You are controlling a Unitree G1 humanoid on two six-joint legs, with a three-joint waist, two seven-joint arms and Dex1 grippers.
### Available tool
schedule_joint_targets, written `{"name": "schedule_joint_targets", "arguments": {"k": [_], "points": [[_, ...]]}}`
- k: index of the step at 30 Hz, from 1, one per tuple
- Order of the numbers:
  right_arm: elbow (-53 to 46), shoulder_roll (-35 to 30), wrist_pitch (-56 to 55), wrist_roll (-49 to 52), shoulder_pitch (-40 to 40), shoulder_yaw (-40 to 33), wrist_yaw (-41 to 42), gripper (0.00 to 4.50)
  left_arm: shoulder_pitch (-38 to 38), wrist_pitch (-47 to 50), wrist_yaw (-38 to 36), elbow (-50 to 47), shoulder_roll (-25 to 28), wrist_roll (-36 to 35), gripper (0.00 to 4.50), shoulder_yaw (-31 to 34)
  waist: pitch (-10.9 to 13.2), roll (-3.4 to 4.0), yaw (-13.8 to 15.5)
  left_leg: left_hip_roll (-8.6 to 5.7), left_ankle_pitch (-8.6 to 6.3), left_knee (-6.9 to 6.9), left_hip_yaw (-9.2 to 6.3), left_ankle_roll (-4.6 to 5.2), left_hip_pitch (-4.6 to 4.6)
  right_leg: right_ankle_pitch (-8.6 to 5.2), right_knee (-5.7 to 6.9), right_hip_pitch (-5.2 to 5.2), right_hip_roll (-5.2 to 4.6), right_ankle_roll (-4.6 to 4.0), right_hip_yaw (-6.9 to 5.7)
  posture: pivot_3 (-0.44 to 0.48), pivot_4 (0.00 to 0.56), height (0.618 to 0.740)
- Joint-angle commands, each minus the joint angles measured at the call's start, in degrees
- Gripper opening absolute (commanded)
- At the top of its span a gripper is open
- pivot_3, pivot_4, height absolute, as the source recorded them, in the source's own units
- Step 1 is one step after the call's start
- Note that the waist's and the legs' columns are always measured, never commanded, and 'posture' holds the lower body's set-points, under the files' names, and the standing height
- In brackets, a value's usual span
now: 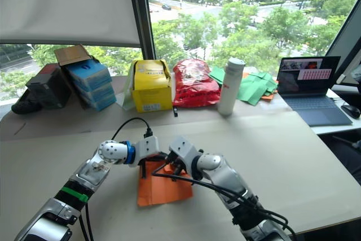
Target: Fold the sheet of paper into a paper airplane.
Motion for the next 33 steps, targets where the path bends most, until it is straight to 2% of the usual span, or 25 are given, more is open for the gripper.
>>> {"name": "schedule_joint_targets", "arguments": {"k": [1, 25, 33], "points": [[0.5, -2.1, 4.5, 0.5, 2.9, 0.5, 0.1, 0.02, 0.7, 0.0, -0.6, 0.5, 0.1, 1.5, 0.0, -1.5, 0.0, 0.0, 0.0, 0.0, 0.0, 0.0, 0.0, 0.0, 0.0, 0.0, 0.0, 0.0, 0.0, 0.0, 0.0, 0.0, 0.15, 0.74], [-11.6, -9.5, 11.7, 5.8, 10.5, -2.6, -0.1, 0.02, 0.5, -1.4, -1.0, 1.4, 0.2, 1.7, 0.0, -1.7, -0.1, -0.07, 0.5, 0.0, -0.18, 0.0, 0.0, 0.31, 0.05, -0.01, -0.11, 0.11, -0.03, 0.03, 0.0, 0.0, 0.15, 0.74], [-14.1, -10.6, 11.8, 7.3, 10.0, -2.9, -0.4, 0.02, 0.2, -1.9, -1.0, 2.0, 0.2, 1.8, 0.0, -1.7, -0.1, -0.09, 0.5, 0.01, -0.19, 0.0, 0.0, 0.32, 0.06, -0.02, -0.12, 0.13, -0.03, 0.03, 0.01, 0.0, 0.15, 0.74]]}}
